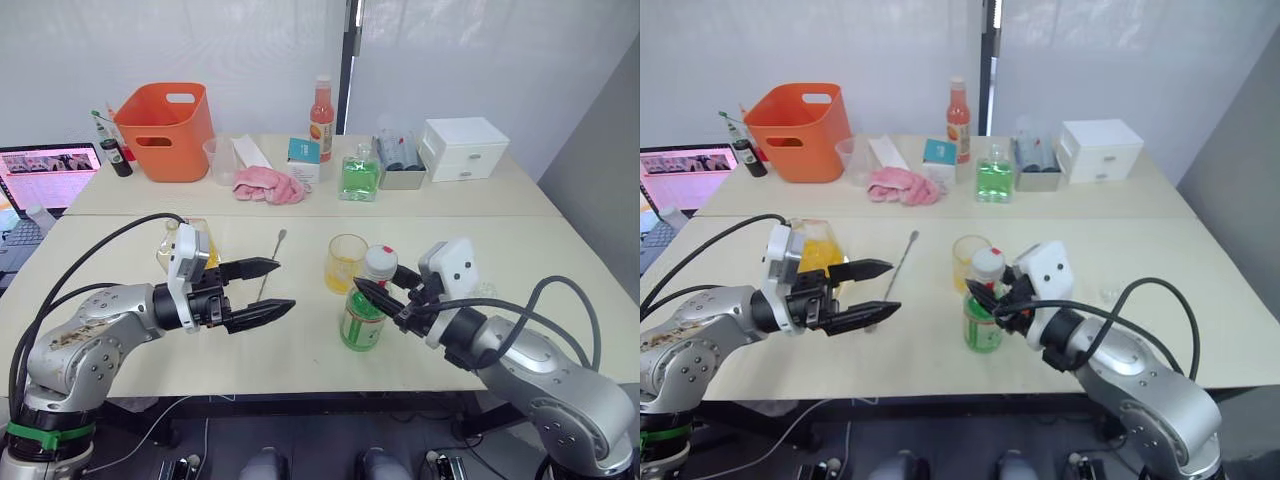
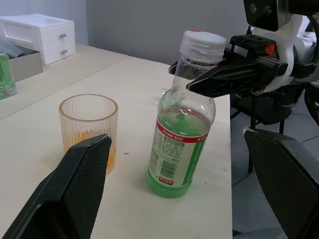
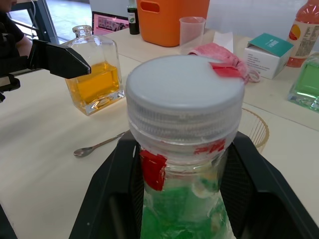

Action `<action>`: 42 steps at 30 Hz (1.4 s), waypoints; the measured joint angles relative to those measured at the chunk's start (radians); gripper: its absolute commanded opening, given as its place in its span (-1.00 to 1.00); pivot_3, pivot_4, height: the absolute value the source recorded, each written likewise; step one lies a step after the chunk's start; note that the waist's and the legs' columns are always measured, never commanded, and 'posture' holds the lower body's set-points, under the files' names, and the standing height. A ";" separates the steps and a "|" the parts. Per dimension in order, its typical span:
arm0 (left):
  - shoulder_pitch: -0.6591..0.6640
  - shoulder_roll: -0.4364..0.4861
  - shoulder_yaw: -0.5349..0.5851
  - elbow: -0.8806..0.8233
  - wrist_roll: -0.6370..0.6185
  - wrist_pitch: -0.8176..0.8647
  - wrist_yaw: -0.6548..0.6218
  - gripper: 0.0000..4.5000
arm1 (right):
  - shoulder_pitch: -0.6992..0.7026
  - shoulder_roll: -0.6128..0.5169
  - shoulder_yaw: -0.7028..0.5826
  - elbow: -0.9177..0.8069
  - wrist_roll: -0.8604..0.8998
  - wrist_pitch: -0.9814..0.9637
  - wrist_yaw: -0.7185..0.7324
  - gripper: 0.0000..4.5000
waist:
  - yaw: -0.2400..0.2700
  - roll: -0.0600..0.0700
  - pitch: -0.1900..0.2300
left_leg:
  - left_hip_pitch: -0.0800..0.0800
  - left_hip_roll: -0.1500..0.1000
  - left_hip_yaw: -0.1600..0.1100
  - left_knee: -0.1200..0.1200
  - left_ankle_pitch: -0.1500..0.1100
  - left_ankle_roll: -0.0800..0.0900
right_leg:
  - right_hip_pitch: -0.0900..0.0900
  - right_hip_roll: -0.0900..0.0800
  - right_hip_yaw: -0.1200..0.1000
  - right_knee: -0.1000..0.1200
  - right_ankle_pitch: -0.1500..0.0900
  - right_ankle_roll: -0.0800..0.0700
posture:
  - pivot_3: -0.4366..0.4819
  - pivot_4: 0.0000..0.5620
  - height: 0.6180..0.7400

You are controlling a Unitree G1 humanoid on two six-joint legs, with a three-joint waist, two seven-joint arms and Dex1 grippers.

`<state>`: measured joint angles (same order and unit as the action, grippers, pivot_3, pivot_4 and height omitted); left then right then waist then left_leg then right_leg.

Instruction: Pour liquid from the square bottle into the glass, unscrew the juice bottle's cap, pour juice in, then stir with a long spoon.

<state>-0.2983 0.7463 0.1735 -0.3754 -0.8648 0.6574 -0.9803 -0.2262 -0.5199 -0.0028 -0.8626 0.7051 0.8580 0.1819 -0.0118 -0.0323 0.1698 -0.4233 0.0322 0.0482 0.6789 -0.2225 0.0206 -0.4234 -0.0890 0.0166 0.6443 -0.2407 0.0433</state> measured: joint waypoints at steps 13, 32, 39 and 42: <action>0.001 0.000 0.000 0.000 0.003 0.000 -0.014 1.00 | 0.012 -0.036 -0.024 0.080 0.021 -0.042 0.133 0.97 | 0.003 -0.001 -0.001 | 0.000 0.000 -0.003 0.000 0.000 0.000 | 0.001 0.000 0.000 0.000 0.000 0.000 | -0.05 -0.47 0.59; 0.048 0.015 0.029 -0.011 -0.001 0.001 -0.012 1.00 | -0.393 -0.175 0.061 0.758 0.019 -0.267 1.045 0.97 | 0.005 -0.001 0.000 | -0.001 0.001 -0.002 0.000 0.000 0.000 | 0.000 0.000 -0.001 -0.001 0.000 0.000 | -0.05 -0.47 0.59; 0.071 0.028 0.046 -0.043 -0.004 0.003 0.006 1.00 | -0.428 -0.147 0.072 0.845 -0.032 -0.326 1.127 0.30 | 0.009 -0.001 0.000 | 0.000 0.001 -0.003 0.000 0.000 0.000 | 0.000 0.000 -0.001 0.000 0.000 0.000 | -0.05 -0.47 0.59; 0.078 0.033 0.050 -0.044 -0.006 0.003 0.010 1.00 | -0.427 -0.139 0.071 0.850 -0.038 -0.328 1.137 -0.15 | 0.009 -0.001 0.000 | 0.000 0.001 -0.003 0.000 0.000 0.000 | 0.000 0.000 -0.001 0.001 0.000 0.000 | -0.05 -0.47 0.59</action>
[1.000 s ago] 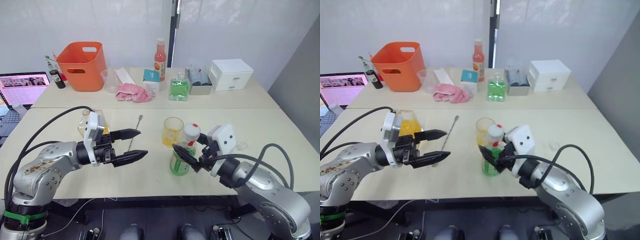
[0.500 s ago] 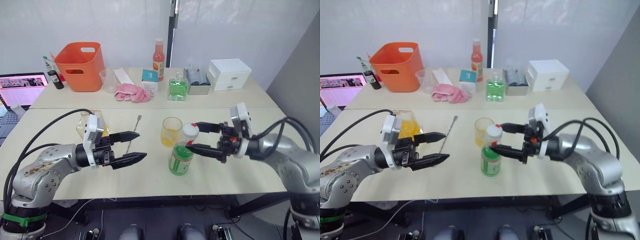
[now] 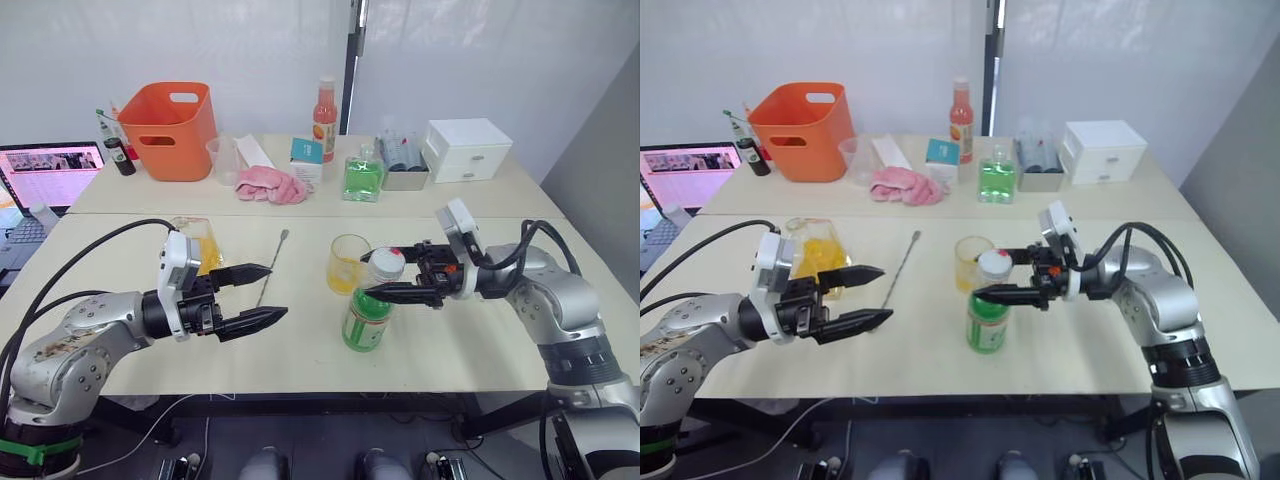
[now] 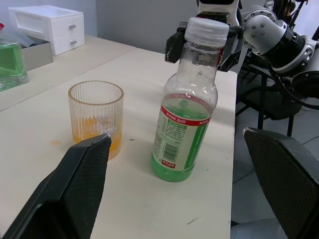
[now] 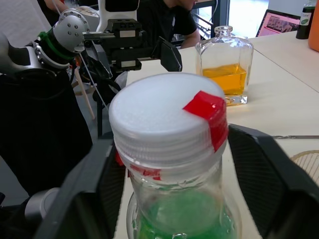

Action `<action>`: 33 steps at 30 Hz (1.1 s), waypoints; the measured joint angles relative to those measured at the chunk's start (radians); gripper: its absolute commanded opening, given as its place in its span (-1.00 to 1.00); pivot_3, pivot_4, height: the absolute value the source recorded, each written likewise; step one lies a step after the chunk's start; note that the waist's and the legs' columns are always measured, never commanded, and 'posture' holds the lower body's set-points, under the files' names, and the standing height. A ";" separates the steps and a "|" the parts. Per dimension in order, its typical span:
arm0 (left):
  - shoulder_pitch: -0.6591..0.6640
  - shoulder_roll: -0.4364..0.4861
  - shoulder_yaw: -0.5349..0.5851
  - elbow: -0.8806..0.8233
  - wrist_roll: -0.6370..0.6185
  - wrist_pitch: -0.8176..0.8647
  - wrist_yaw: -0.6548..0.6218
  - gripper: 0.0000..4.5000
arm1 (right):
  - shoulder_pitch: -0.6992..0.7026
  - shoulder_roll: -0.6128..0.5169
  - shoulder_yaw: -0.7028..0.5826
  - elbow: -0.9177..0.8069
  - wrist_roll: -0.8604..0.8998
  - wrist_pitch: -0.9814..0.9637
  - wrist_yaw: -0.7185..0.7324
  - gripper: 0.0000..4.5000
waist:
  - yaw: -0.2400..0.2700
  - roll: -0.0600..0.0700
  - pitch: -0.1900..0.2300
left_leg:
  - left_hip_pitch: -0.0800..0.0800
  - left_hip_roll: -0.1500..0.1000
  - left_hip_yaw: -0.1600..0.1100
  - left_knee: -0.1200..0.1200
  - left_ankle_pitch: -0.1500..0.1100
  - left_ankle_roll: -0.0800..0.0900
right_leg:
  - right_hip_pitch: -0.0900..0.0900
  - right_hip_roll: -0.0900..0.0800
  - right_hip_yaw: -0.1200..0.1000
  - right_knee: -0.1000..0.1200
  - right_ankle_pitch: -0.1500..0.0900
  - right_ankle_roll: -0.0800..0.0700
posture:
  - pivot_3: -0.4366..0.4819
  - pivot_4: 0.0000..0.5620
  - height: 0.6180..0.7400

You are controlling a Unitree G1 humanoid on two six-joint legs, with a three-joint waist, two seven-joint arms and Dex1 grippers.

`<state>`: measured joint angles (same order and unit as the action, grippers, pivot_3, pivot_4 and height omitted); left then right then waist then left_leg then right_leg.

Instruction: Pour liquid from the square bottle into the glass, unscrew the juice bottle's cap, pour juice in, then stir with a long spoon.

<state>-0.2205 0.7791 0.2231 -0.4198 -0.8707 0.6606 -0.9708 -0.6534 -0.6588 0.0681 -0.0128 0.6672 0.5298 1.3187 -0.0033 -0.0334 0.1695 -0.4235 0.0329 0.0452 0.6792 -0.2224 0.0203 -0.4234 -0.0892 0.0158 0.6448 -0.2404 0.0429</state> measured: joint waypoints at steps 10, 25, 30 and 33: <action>0.003 0.002 0.003 0.000 0.001 -0.002 0.005 1.00 | 0.089 0.000 -0.062 -0.152 0.025 0.060 -0.101 -0.30 | 0.005 0.000 0.000 | 0.000 0.000 -0.001 0.000 0.000 0.000 | 0.000 0.000 0.000 0.000 0.000 0.000 | -0.05 -0.47 0.59; -0.059 -0.009 -0.052 0.031 0.044 -0.045 -0.031 1.00 | 0.284 0.183 -0.194 -0.776 0.062 0.467 -1.046 -0.30 | 0.010 0.000 0.000 | 0.000 -0.001 0.000 0.000 0.000 -0.001 | -0.001 0.000 0.000 0.001 0.000 0.000 | -0.05 -0.47 0.59; -0.089 -0.021 -0.071 0.051 0.048 -0.045 -0.043 1.00 | 0.312 0.204 -0.137 -0.827 0.020 0.504 -1.159 -0.30 | 0.010 0.000 0.000 | -0.001 -0.001 0.001 0.000 0.000 -0.001 | 0.000 0.000 0.000 0.000 0.000 0.000 | -0.05 -0.47 0.59; -0.095 -0.022 -0.078 0.056 0.049 -0.045 -0.046 1.00 | 0.328 0.216 -0.130 -0.833 0.012 0.494 -1.175 -0.08 | 0.010 0.000 0.000 | 0.000 -0.001 0.001 0.000 0.000 -0.001 | 0.000 0.000 -0.001 0.001 0.000 0.000 | -0.05 -0.47 0.59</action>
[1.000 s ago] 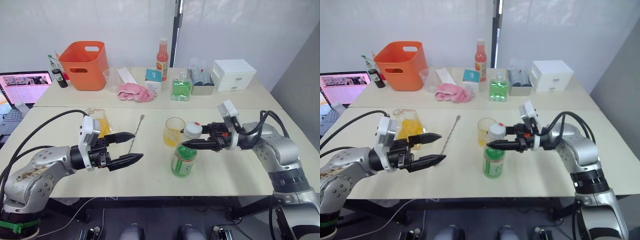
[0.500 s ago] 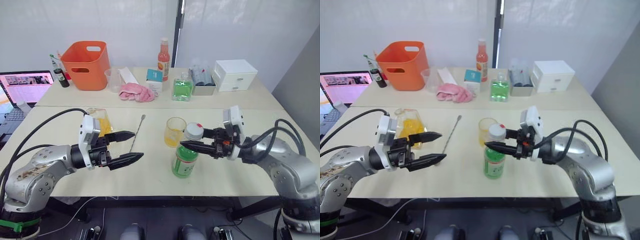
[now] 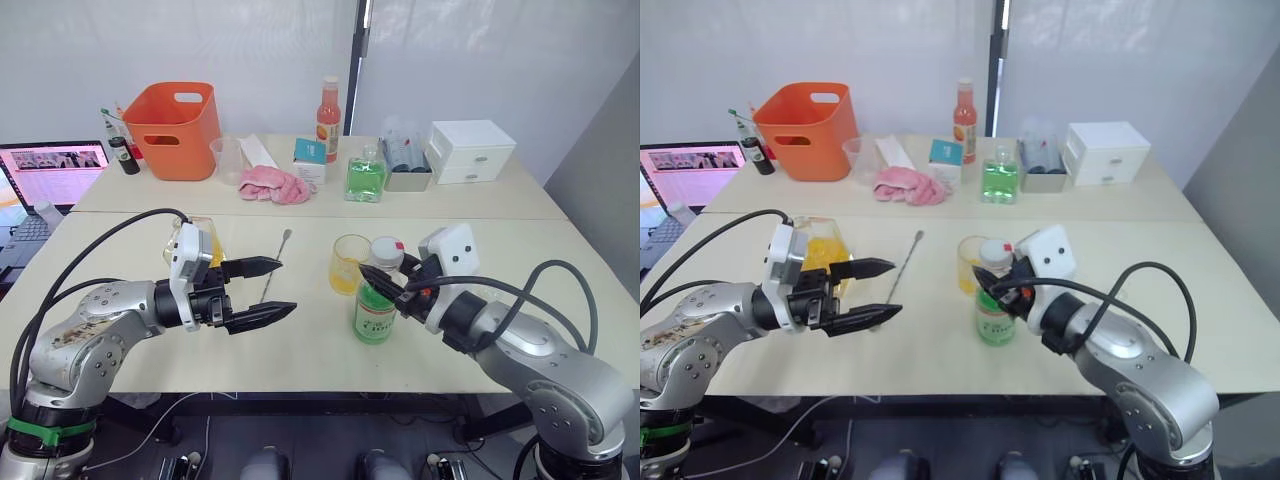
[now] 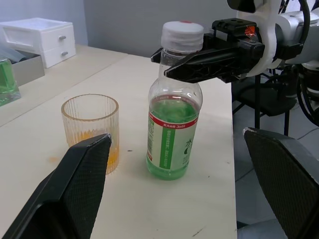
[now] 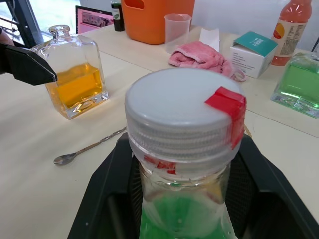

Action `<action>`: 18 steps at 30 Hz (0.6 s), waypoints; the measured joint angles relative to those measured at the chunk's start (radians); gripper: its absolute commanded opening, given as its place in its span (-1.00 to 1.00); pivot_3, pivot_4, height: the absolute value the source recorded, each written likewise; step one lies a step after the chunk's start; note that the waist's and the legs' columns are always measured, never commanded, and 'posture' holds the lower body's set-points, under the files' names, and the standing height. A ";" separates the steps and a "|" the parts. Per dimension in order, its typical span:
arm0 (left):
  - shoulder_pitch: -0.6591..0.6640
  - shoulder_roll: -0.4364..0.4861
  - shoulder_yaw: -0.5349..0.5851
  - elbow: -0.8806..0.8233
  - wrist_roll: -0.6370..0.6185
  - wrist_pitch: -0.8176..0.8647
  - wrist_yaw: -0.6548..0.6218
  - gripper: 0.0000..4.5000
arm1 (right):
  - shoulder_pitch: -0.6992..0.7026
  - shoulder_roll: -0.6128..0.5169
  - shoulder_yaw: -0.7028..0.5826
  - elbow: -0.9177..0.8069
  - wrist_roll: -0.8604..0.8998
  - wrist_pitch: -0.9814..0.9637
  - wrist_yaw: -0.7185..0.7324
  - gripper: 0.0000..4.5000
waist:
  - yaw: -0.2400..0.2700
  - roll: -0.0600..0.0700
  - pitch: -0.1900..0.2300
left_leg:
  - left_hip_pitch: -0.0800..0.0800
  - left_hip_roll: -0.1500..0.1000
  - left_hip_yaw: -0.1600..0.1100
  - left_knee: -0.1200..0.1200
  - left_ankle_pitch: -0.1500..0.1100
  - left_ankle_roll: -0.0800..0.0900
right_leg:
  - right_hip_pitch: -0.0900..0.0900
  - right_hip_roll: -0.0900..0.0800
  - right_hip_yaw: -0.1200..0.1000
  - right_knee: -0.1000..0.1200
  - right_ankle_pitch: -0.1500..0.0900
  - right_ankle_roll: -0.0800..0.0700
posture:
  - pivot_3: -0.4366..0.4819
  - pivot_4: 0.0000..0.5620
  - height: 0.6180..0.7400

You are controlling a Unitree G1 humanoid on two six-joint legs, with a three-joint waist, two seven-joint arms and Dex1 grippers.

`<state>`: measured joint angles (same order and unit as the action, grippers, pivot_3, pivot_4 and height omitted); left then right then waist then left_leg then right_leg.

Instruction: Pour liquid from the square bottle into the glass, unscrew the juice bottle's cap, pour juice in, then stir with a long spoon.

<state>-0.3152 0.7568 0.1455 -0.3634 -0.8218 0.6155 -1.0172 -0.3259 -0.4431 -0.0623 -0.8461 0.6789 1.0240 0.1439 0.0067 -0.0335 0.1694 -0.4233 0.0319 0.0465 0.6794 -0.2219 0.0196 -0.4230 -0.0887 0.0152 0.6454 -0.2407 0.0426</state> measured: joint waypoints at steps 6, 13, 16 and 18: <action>-0.003 0.000 -0.002 0.007 0.000 0.000 -0.002 1.00 | 0.059 0.021 0.000 0.014 0.001 -0.020 -0.002 0.90 | -0.003 0.000 0.000 | 0.000 0.000 0.000 0.000 0.000 0.000 | 0.000 0.000 0.000 0.000 0.000 0.000 | -0.05 -0.47 0.59; -0.004 -0.001 -0.006 0.008 0.002 0.000 -0.001 1.00 | 0.059 -0.045 -0.070 0.046 0.093 -0.040 0.133 0.99 | -0.005 0.000 0.000 | 0.000 0.000 -0.002 0.000 0.000 0.000 | 0.000 0.000 0.000 -0.001 0.000 0.000 | -0.05 -0.47 0.59; -0.004 -0.004 -0.006 0.007 0.002 0.001 0.004 1.00 | 0.059 -0.109 -0.110 0.114 0.121 -0.091 0.253 0.99 | -0.006 0.000 0.000 | 0.000 0.000 -0.001 0.000 0.000 0.000 | 0.000 0.000 0.000 -0.001 0.000 0.000 | -0.05 -0.47 0.59; -0.003 -0.004 -0.006 0.007 0.002 0.001 0.005 1.00 | 0.051 -0.150 -0.111 0.178 0.121 -0.130 0.340 0.99 | -0.007 0.000 0.000 | 0.000 0.000 -0.001 0.000 0.000 0.000 | 0.001 0.001 0.000 -0.001 0.000 0.000 | -0.05 -0.47 0.59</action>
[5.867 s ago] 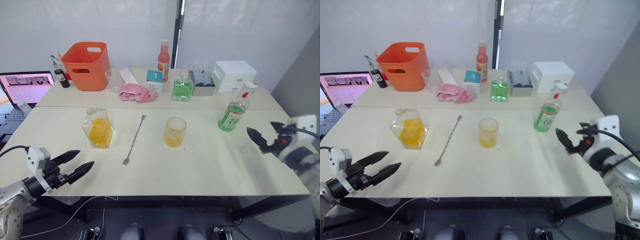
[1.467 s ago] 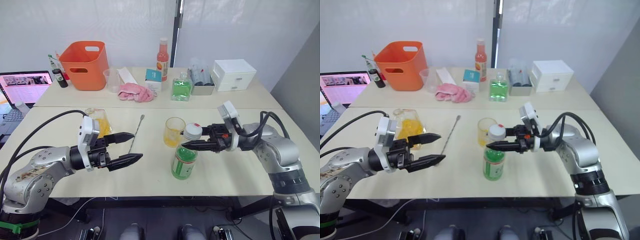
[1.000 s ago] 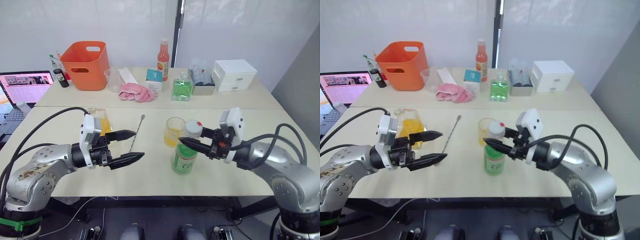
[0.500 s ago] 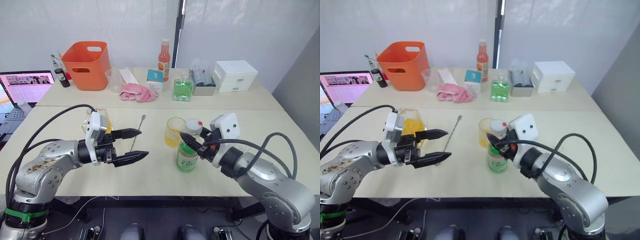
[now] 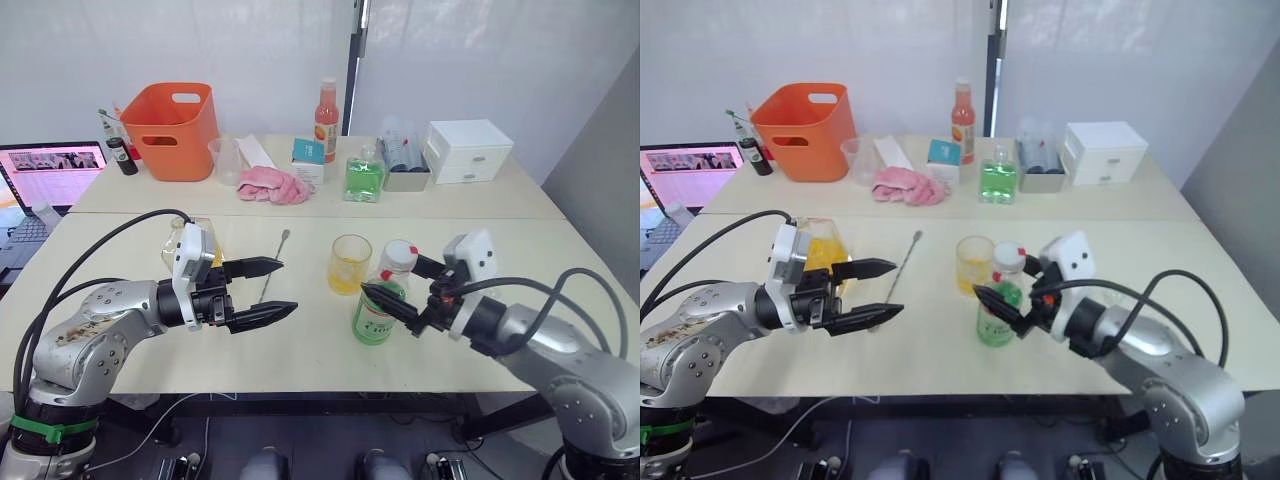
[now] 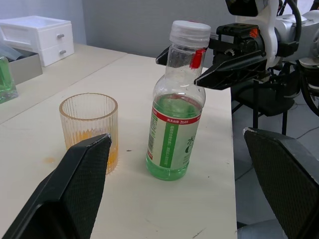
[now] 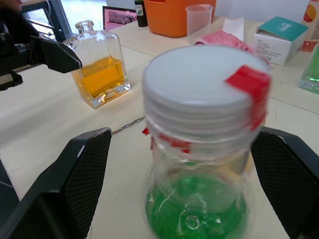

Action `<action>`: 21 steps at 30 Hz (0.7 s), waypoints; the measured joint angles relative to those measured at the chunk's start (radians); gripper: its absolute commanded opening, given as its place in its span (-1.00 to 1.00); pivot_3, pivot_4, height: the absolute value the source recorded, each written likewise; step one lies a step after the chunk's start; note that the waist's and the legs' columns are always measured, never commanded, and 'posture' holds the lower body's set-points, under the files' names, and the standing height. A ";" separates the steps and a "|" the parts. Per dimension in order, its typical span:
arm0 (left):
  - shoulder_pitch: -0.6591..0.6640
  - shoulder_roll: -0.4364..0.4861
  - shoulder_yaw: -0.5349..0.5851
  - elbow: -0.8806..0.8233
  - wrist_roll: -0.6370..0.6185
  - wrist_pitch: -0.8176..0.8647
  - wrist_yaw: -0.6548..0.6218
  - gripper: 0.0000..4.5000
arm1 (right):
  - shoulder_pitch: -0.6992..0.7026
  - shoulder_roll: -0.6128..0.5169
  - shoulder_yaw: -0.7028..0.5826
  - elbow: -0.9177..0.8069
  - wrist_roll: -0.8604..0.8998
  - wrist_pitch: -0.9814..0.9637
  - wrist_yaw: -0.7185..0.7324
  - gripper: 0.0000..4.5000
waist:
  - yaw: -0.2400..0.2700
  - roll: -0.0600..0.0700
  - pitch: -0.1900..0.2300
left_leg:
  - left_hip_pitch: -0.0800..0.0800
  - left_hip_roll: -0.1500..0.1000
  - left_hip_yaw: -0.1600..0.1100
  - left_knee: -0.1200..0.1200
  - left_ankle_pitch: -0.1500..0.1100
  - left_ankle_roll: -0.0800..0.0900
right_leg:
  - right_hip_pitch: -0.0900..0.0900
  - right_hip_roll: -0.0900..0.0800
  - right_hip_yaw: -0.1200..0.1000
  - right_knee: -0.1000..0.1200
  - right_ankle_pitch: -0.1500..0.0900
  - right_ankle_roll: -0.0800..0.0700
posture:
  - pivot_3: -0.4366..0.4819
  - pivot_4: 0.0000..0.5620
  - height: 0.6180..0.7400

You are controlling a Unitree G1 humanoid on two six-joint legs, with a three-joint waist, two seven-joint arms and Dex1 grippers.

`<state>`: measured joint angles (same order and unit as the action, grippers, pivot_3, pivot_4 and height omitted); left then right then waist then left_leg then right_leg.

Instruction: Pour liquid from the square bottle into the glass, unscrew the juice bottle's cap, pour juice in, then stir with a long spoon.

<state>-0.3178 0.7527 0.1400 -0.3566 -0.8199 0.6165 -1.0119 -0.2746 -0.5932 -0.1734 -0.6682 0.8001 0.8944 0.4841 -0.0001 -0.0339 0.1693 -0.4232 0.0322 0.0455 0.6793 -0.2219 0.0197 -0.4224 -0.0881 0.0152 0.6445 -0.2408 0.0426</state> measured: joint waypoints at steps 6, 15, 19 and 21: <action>0.005 0.000 0.000 -0.003 -0.003 0.003 0.006 1.00 | -0.091 -0.046 0.029 0.218 -0.010 -0.130 0.256 0.99 | -0.004 0.000 0.000 | 0.000 0.000 0.000 0.000 0.000 0.000 | 0.000 0.001 0.000 0.000 0.000 0.000 | -0.05 -0.47 0.59; 0.025 0.009 0.023 -0.024 -0.007 0.017 0.020 1.00 | -0.112 -0.044 0.083 0.307 -0.054 -0.211 0.349 0.02 | 0.000 0.000 0.000 | 0.000 0.000 0.000 0.000 0.000 0.000 | 0.000 0.000 0.000 0.000 0.000 0.000 | -0.05 -0.47 0.59; 0.032 0.009 0.034 -0.027 -0.007 0.022 0.021 1.00 | -0.114 -0.037 0.082 0.307 -0.071 -0.222 0.343 -0.37 | -0.001 0.000 0.000 | 0.000 0.000 0.000 0.000 0.000 0.000 | -0.001 0.000 0.000 0.000 0.000 0.000 | -0.05 -0.47 0.59; 0.033 0.009 0.036 -0.027 -0.007 0.022 0.020 1.00 | -0.112 -0.032 0.082 0.305 -0.071 -0.222 0.341 -0.37 | -0.001 0.000 0.000 | 0.000 0.000 0.000 0.000 0.000 0.000 | 0.000 0.000 0.000 0.000 0.000 0.000 | -0.05 -0.47 0.59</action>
<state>-0.2853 0.7614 0.1763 -0.3837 -0.8266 0.6385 -0.9915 -0.3866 -0.6247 -0.0911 -0.3633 0.7293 0.6723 0.8251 -0.0009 -0.0340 0.1693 -0.4235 0.0326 0.0454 0.6792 -0.2219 0.0197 -0.4229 -0.0879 0.0153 0.6446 -0.2407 0.0427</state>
